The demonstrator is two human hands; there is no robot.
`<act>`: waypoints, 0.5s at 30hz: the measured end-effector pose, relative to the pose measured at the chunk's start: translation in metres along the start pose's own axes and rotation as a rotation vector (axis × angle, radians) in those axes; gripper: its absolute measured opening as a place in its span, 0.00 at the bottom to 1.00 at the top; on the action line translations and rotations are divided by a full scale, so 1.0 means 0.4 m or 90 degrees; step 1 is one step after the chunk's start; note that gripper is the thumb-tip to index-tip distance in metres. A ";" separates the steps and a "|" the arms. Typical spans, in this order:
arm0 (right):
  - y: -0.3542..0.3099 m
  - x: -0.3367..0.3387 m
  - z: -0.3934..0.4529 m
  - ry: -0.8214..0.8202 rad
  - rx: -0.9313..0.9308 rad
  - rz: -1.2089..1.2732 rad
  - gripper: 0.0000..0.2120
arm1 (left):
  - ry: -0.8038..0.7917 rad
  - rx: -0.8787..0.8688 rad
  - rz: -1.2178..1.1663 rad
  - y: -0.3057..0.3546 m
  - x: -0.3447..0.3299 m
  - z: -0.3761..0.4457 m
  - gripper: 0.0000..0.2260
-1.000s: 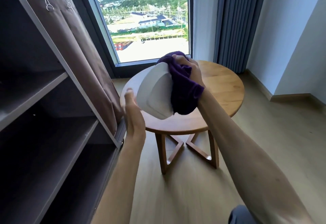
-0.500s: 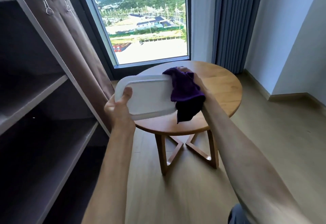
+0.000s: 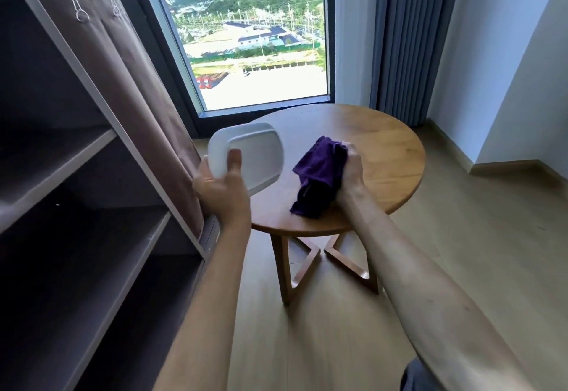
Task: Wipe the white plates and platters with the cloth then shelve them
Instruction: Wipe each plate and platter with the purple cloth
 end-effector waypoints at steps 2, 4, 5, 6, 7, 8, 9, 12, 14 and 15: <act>-0.002 -0.024 -0.002 -0.071 -0.022 0.115 0.11 | -0.059 -0.189 0.201 0.034 -0.032 -0.021 0.17; 0.013 -0.026 -0.006 -0.108 -0.052 0.066 0.23 | -0.135 -0.370 0.332 0.053 -0.076 -0.054 0.14; 0.027 -0.032 -0.009 -0.132 -0.073 0.009 0.29 | -0.176 -0.446 0.353 0.057 -0.097 -0.074 0.12; 0.041 -0.041 -0.018 -0.158 -0.099 -0.034 0.35 | -0.223 -0.501 0.352 0.059 -0.117 -0.094 0.10; 0.052 -0.052 -0.025 -0.190 -0.125 -0.055 0.37 | -0.275 -0.537 0.343 0.058 -0.137 -0.117 0.09; 0.059 -0.065 -0.032 -0.219 -0.140 -0.059 0.34 | -0.321 -0.560 0.340 0.059 -0.153 -0.137 0.08; 0.061 -0.075 -0.034 -0.241 -0.147 -0.060 0.27 | -0.359 -0.575 0.344 0.063 -0.167 -0.151 0.06; 0.065 -0.068 -0.022 -0.256 -0.150 -0.037 0.16 | -0.515 -0.511 0.386 0.054 -0.192 -0.134 0.05; 0.067 -0.051 -0.020 -0.254 -0.152 -0.052 0.13 | -0.609 -0.422 0.373 0.049 -0.188 -0.121 0.12; 0.072 -0.045 -0.021 -0.260 -0.159 -0.061 0.13 | -0.610 -0.365 0.330 0.057 -0.181 -0.113 0.14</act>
Point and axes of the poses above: each hand's wrist, its own z-axis towards the middle knuckle, its own x-axis out of the back of the hand, y = z × x, the point moved 7 cm from there along z, towards the middle knuckle, and after that the axes turned 3 degrees about -x, right-handed, at the moved point
